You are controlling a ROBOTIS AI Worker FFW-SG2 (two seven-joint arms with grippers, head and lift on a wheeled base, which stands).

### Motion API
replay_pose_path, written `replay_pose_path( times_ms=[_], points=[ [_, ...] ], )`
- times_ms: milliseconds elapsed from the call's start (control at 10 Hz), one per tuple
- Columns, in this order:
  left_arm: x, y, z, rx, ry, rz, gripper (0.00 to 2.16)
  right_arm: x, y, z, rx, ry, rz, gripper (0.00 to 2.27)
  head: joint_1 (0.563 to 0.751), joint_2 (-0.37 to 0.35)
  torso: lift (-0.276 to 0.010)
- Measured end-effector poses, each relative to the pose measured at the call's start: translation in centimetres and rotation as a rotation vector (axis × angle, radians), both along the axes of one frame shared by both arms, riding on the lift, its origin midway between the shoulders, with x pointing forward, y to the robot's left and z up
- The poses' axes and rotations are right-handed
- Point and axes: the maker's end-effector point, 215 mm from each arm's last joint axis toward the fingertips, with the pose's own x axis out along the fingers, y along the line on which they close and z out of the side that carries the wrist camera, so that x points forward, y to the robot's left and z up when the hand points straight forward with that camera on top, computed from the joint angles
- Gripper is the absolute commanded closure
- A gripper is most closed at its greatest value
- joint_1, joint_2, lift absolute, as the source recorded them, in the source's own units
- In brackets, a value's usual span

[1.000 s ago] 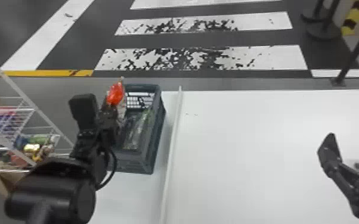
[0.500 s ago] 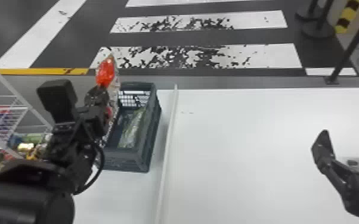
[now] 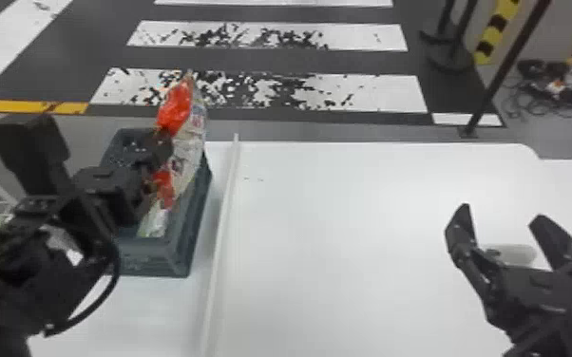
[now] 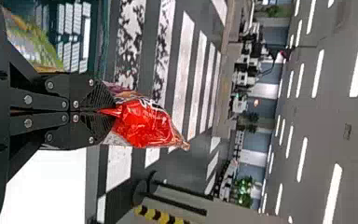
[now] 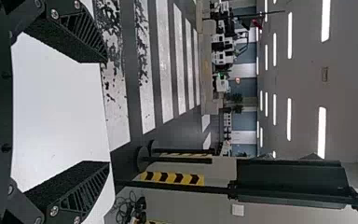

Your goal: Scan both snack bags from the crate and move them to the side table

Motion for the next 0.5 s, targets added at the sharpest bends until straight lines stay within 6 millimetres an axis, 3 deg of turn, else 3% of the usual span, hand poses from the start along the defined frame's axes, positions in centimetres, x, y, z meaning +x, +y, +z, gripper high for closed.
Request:
replay_pose_path(
  times_ms=[300,500],
  points=[
    [-1.4,-5.0,-0.3,-0.188,0.043,-0.15,1.74,-0.2,0.0,0.0,-0.005,0.003,0.001,0.15,0.695,-0.095,-0.029],
    [-2.0,-7.6,-1.8,-0.318,0.083,-0.229,1.74,-0.4,0.0,0.2,-0.004,0.0,0.001,0.15,0.695,-0.128,-0.029]
  ],
)
